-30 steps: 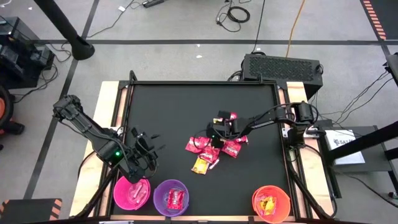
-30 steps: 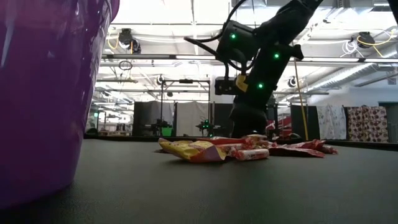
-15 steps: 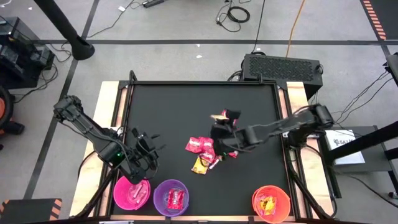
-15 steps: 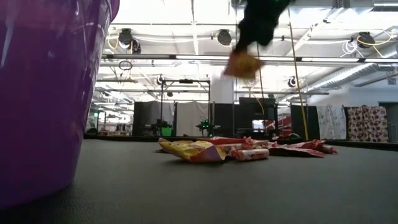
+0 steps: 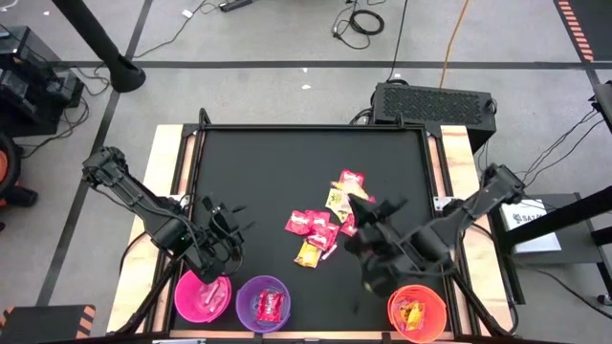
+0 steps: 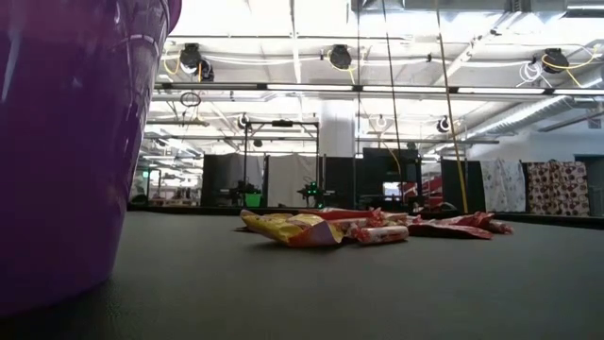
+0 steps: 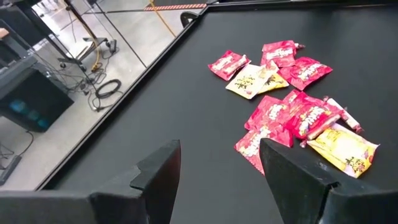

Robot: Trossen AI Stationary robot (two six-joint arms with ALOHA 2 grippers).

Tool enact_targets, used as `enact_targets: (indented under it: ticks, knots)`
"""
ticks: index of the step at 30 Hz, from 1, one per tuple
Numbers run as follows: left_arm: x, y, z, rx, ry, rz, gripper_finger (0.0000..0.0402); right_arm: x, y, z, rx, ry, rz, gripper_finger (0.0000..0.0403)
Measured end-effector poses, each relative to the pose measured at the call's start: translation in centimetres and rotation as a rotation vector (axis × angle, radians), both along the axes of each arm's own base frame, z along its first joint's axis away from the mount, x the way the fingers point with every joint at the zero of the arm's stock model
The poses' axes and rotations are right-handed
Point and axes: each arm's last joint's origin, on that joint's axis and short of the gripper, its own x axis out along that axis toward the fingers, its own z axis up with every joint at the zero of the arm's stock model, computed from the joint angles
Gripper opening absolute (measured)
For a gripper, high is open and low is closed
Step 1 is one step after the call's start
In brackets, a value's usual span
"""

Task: Sort candy by brand, put in halloween buckets
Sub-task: Put the yellow candy into the orange bucket

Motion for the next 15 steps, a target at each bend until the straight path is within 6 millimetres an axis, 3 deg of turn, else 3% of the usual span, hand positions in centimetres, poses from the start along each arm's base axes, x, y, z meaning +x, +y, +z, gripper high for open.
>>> enact_targets:
  ticks: [7,15]
  knots:
    - [0.0,0.0,0.0,0.002,-0.004,0.002,0.0226,-1.5,2.6,0.1,0.072,-0.094,0.083,0.0000]
    - [0.1,0.0,0.0,-0.008,-0.014,0.004,0.0226,-2.5,4.0,-0.1,0.127,-0.051,0.194,0.0000]
